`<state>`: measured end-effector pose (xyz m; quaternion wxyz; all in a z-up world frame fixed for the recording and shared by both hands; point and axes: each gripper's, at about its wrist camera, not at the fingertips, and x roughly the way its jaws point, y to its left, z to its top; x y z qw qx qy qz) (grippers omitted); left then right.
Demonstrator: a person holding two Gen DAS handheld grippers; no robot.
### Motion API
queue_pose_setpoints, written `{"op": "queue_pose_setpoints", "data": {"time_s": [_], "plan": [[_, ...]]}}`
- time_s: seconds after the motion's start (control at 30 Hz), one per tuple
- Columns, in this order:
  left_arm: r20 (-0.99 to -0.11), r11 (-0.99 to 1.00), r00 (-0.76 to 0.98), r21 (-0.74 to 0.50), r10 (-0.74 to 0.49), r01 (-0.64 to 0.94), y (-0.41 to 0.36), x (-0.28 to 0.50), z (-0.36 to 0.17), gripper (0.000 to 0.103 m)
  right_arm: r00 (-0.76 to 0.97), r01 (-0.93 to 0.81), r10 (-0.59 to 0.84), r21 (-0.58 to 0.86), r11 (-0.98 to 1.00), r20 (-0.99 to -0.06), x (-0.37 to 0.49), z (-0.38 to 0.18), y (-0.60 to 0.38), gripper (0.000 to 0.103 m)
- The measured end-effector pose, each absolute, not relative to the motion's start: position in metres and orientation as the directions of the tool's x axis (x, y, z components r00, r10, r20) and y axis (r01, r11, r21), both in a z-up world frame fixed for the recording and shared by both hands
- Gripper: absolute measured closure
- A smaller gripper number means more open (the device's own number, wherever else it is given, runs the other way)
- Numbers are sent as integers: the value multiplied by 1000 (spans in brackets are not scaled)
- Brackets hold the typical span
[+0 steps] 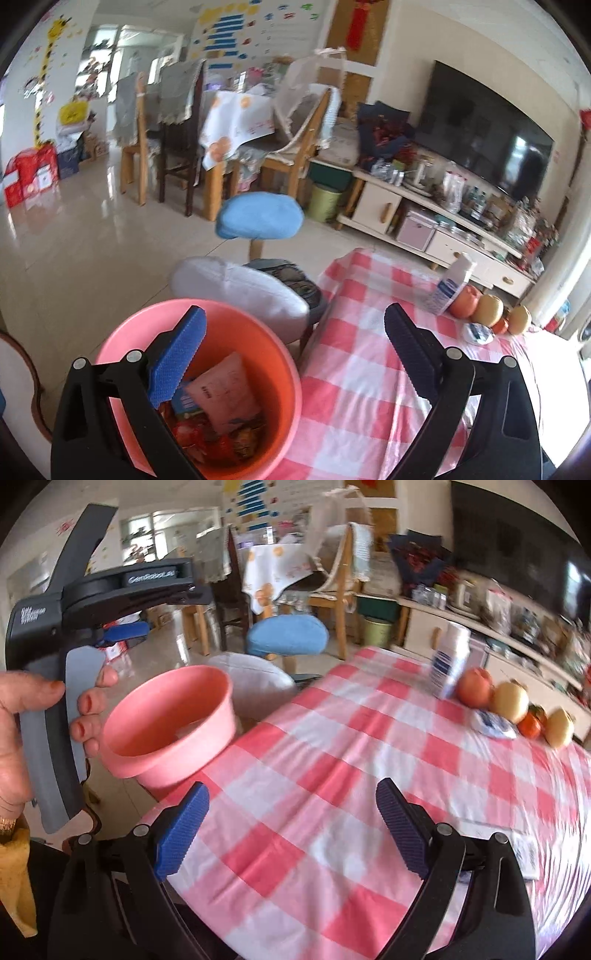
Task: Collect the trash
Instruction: 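Move both tools back over the table toward the white milk carton and yogurt pouch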
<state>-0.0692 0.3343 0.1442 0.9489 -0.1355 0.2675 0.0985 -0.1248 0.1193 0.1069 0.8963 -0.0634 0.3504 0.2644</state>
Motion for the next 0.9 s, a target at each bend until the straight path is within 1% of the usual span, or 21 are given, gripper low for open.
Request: {"op": "queue_pose_setpoints", "data": {"time_s": [0.13, 0.3, 0.53, 0.7, 0.9], "plan": [[-518, 964, 849, -158, 103, -213, 304, -68, 148, 7, 639, -476, 405, 78, 876, -653, -129, 112, 92, 10], [-537, 982, 841, -114, 68, -152, 270, -66, 146, 7, 666, -425, 380, 92, 900, -642, -134, 117, 65, 7], [-575, 992, 818, -121, -31, -47, 229, -71, 144, 7, 684, -388, 375, 124, 913, -625, -143, 124, 36, 4], [-555, 998, 830, -65, -51, 18, 199, -79, 144, 7, 704, -354, 358, 134, 925, -613, -148, 128, 12, 4], [-555, 997, 828, -52, -81, 63, 173, -84, 145, 7, 712, -290, 319, 152, 945, -625, -151, 123, -20, 4]]}}
